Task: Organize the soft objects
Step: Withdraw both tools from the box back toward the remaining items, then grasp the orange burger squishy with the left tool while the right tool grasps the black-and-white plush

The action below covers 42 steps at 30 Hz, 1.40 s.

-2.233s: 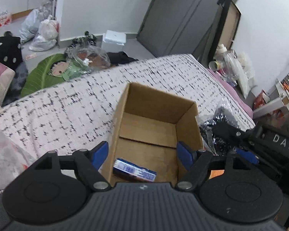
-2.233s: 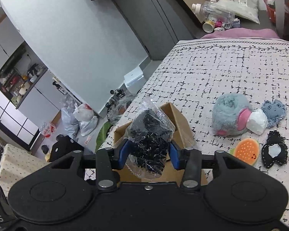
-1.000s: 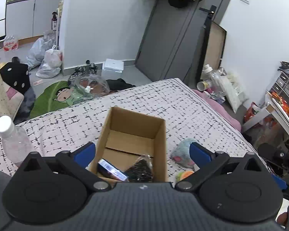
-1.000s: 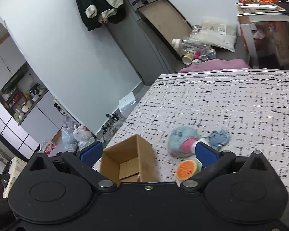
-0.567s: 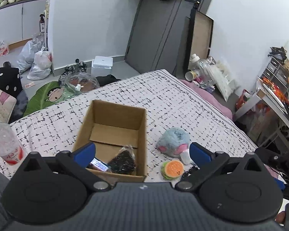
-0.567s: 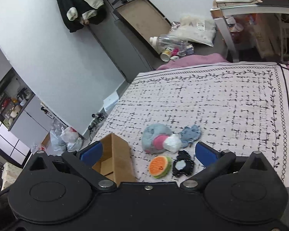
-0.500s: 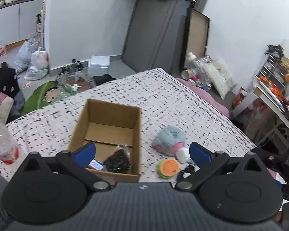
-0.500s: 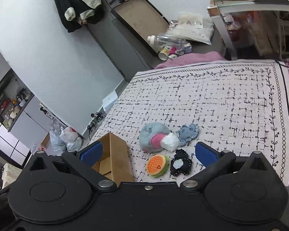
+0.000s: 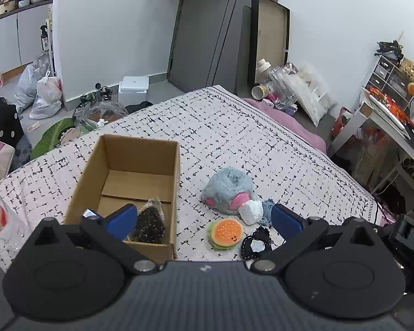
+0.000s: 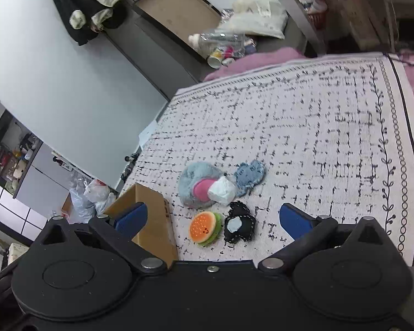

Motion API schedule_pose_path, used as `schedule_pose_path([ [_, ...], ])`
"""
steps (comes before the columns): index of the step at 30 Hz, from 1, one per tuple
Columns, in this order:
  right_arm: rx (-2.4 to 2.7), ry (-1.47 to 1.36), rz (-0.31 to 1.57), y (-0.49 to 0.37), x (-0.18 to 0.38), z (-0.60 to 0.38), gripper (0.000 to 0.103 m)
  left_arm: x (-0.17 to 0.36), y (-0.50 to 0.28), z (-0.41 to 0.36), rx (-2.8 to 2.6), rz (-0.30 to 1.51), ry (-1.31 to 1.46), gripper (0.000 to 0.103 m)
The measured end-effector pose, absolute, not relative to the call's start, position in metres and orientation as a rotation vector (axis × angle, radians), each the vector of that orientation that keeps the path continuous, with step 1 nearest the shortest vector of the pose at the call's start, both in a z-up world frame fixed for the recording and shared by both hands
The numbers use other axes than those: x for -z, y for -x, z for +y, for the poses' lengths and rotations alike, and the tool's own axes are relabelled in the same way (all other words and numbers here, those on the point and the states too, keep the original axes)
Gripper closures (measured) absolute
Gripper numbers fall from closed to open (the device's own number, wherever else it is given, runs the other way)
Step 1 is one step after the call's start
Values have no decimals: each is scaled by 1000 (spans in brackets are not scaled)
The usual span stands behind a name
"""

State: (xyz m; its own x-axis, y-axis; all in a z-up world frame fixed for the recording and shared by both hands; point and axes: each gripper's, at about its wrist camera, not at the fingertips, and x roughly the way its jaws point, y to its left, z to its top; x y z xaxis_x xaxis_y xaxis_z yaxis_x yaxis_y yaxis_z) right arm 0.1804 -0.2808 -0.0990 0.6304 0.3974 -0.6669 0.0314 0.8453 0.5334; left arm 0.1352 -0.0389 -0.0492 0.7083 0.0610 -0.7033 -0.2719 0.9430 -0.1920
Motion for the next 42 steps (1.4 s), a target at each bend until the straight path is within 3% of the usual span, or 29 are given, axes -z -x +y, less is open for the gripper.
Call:
schedule_pose_path([
  [10,-202,-672,976,-201,143,-288,2,79,-158,-55,-162,825,290,6],
  [14,-200,-750,1034,-211,162,-292,16,91,-169,-61,-164,849,294,14],
  [18,-204,-793,1069,-219,176,-293,19,106,-181,-66,-167,881,296,27],
  [21,-210,-810,1089,-226,185,-292,23,117,-189,-68,-162,901,313,32],
  [28,-212,-867,1148,-240,208,-292,33,140,-206,-74,-161,946,317,37],
  [33,-211,-922,1178,-250,223,-293,51,154,-217,-73,-178,950,341,41],
  [42,-178,-929,1255,-259,244,-288,53,186,-234,-74,-202,1007,336,41],
])
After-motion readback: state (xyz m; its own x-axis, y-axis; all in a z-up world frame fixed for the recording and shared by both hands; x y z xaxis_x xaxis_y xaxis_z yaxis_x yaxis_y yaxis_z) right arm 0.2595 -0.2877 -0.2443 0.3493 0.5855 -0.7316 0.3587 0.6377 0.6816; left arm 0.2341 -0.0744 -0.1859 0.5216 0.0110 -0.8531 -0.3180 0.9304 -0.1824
